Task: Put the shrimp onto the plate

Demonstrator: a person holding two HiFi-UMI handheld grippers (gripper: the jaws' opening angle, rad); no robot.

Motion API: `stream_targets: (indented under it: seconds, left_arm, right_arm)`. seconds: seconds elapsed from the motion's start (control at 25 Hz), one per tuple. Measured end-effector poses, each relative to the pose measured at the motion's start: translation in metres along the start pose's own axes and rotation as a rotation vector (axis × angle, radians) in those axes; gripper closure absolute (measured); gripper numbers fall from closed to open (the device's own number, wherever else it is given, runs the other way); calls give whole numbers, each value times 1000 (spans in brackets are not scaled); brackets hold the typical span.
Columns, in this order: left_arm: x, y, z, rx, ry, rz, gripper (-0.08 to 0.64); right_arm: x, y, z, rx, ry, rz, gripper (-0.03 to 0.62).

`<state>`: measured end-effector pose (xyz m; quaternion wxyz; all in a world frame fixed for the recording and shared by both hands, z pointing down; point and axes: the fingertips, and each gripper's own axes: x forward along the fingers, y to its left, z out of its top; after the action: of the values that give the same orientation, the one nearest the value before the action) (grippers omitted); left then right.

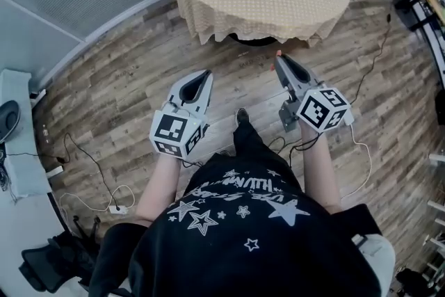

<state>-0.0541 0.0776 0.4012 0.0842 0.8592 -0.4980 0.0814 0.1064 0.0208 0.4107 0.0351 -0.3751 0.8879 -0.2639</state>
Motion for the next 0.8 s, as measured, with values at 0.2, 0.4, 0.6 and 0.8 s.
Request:
stream_targets:
  seconds: [0.2,0.4,0.6,0.8]
  left_arm:
    - [37,18,3,-12,28,0,551]
    - [71,26,12,-3,37,-5,551]
    - [97,35,21,9,43,0,551]
    - [116,44,32,16,46,22,551]
  right_arm:
    - [28,-31,13,23,11,-6,537]
    - [49,-59,30,38,5,-6,537]
    - [69,-77,48,41,3,8,537]
    - [82,-99,62,64,4,17,537]
